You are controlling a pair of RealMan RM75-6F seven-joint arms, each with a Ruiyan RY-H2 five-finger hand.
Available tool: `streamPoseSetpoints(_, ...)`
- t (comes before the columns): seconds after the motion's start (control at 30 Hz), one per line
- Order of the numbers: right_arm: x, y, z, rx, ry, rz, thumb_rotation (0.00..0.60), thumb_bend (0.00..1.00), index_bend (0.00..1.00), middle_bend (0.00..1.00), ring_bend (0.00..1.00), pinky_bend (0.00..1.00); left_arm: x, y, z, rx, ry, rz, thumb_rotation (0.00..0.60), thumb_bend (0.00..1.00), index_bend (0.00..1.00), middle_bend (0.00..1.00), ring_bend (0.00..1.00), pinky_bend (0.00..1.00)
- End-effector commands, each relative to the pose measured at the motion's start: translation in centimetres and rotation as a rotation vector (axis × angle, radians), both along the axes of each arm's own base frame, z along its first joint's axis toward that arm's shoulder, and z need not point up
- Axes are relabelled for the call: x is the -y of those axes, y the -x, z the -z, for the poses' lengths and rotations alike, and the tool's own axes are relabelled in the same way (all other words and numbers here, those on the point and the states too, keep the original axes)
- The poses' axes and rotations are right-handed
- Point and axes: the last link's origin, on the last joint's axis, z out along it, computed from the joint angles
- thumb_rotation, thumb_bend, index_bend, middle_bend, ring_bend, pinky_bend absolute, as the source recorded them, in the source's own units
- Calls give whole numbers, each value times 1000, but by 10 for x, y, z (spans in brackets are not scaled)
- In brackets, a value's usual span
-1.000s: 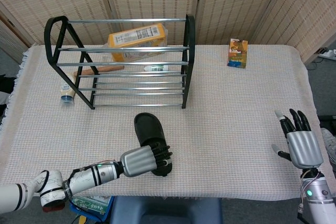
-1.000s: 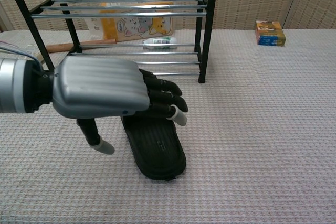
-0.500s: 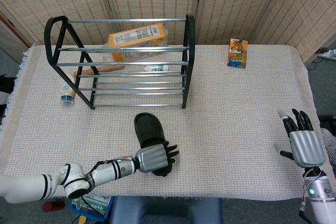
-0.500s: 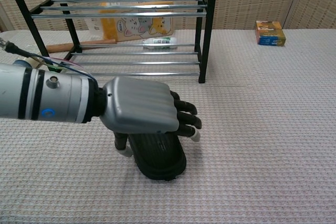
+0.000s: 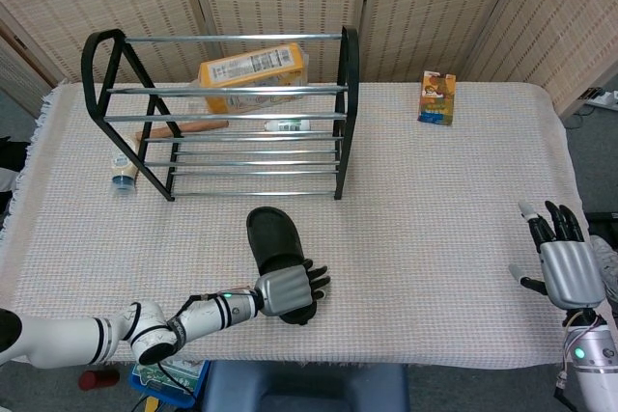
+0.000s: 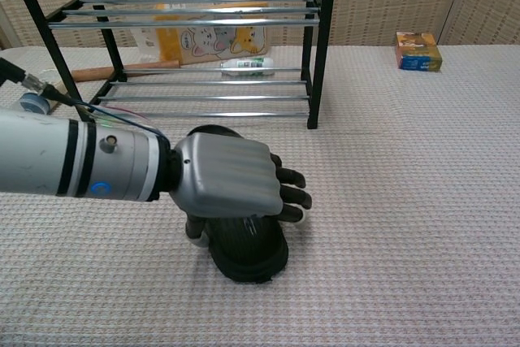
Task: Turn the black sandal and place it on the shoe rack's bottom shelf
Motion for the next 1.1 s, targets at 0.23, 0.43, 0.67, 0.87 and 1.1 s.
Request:
streamPoseSetpoints(0.23,-1,3,-1,15,4,4,600,188,0,203,26,0,1,0,5,-17,-12,13,600,118,270,133,110,258)
streamPoseSetpoints(0.43,-1,3,-2,22,8,7,600,188,0,203,26,0,1,-1,5,-9,-13,10,600,117,394,277,232,258)
streamPoseSetpoints(0.67,-2,4,-3,25,16,7,600,187,0,203,26,0,2,-1,1,31,-26,32,600,117,513,407,344,315)
streamPoseSetpoints(0.87,-3,3,-3,31,22,4,600,188,0,203,26,0,3,1,-15,61,-58,79,600,118,548,448,383,373)
streamPoseSetpoints(1.1,-6,1,-3,31,27,-2,600,188,0,203,26,0,3,6,-36,74,-133,176,600,118,549,449,384,373)
